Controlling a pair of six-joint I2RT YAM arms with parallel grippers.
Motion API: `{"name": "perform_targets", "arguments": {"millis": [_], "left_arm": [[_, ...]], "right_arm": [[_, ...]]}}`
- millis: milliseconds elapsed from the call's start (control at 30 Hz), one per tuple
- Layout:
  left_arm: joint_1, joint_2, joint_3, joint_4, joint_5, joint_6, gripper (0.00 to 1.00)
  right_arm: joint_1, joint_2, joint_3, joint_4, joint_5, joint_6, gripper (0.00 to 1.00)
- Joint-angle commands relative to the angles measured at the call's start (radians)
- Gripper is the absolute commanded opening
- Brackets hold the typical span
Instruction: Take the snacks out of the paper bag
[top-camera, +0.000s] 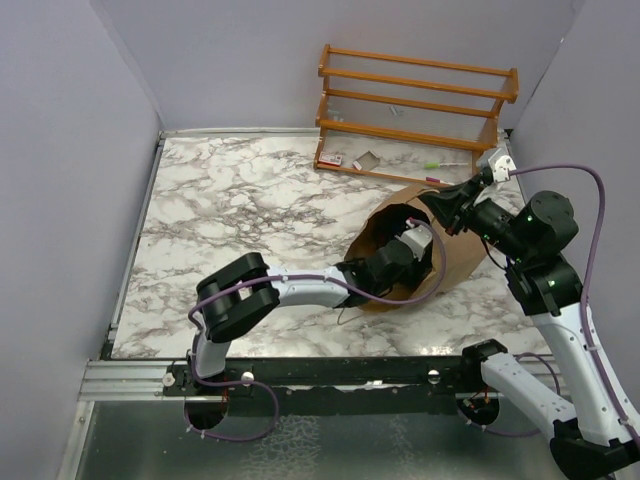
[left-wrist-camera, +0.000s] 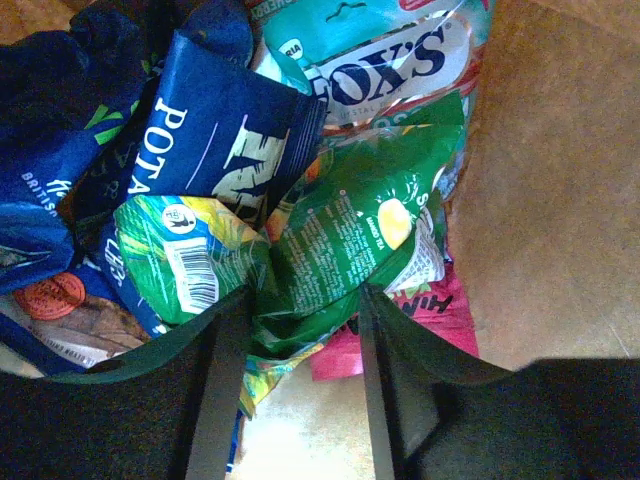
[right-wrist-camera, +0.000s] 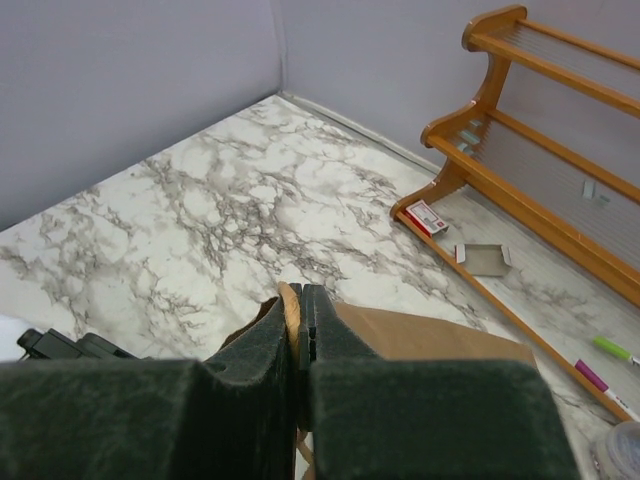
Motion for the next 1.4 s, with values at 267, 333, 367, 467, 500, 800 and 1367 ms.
{"name": "perform_targets", "arguments": {"millis": [267, 333, 367, 467, 500, 800, 1367], "left_arm": [[0.008, -0.112, -0.051, -0.062, 0.005, 0.021, 0.18], [0.009, -0.138, -0.063, -0.066, 0.0, 0.022, 0.13], [0.008, -0.151, -0.071, -0.069, -0.001, 0.022, 0.11], [0.008, -0.197, -0.097, -0.07, 0.001, 0.019, 0.03], [0.009, -0.216, -0.108, -0.07, 0.002, 0.015, 0.02], [0.009, -0.413, -0.202, -0.105, 0.009, -0.035, 0.0], [0.008, -0.844, -0.33, -0.237, -0.127, 0.015, 0.0]], "right_arm": [[0.002, -0.025, -0.021, 0.061, 0.013, 0.005, 0.02], [0.002, -0.028, -0.027, 0.064, 0.017, 0.005, 0.02], [0.002, -0.03, -0.029, 0.066, 0.019, 0.006, 0.02], [0.002, -0.037, -0.034, 0.066, 0.025, 0.007, 0.02], [0.002, -0.04, -0.035, 0.066, 0.029, 0.007, 0.02], [0.002, -0.055, -0.048, 0.072, 0.064, 0.005, 0.02], [0.002, -0.052, -0.053, 0.075, 0.092, 0.019, 0.02]]}}
